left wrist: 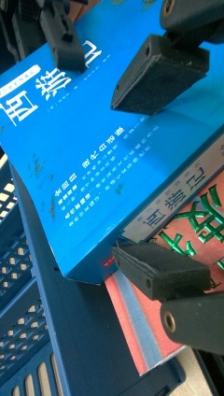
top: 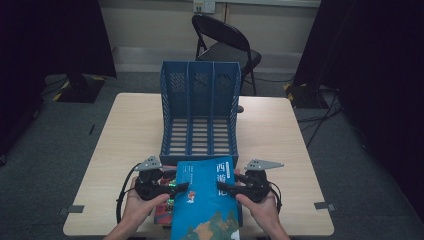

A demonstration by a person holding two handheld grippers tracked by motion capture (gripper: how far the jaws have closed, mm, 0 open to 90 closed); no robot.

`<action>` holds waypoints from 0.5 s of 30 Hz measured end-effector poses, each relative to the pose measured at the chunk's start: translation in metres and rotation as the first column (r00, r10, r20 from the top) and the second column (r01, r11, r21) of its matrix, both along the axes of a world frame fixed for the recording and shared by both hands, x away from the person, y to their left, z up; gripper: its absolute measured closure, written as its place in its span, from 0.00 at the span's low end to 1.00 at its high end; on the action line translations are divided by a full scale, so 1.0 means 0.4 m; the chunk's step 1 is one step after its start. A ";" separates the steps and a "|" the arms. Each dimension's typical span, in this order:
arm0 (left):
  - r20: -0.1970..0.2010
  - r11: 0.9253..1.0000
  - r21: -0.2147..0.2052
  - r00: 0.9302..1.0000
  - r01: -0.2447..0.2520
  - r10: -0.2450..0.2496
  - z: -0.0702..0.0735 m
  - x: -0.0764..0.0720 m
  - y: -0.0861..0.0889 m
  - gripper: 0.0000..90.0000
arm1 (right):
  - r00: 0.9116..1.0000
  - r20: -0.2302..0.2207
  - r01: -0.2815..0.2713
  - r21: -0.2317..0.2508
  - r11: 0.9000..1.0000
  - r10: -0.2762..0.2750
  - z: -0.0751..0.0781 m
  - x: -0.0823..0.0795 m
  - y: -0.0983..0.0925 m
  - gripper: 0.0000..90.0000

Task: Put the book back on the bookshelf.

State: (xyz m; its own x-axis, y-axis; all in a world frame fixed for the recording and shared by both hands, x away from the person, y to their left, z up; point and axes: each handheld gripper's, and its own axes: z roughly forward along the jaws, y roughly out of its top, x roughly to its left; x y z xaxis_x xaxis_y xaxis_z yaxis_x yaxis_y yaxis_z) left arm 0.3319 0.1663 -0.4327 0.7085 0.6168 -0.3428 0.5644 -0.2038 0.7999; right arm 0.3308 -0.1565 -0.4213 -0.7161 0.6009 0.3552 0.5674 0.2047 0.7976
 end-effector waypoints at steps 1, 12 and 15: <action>0.002 1.000 0.002 1.000 0.001 -0.001 0.000 -0.001 0.000 0.28 | 1.000 0.000 0.000 0.000 1.000 0.000 0.000 0.000 0.000 0.53; 0.000 1.000 0.004 1.000 -0.002 0.002 0.001 -0.001 0.000 0.29 | 0.999 -0.025 -0.022 0.026 0.999 0.023 -0.001 0.026 0.003 0.56; 0.002 1.000 0.005 1.000 -0.001 0.001 0.000 -0.001 0.001 0.29 | 1.000 -0.022 -0.022 0.022 1.000 0.022 -0.001 0.036 0.008 0.54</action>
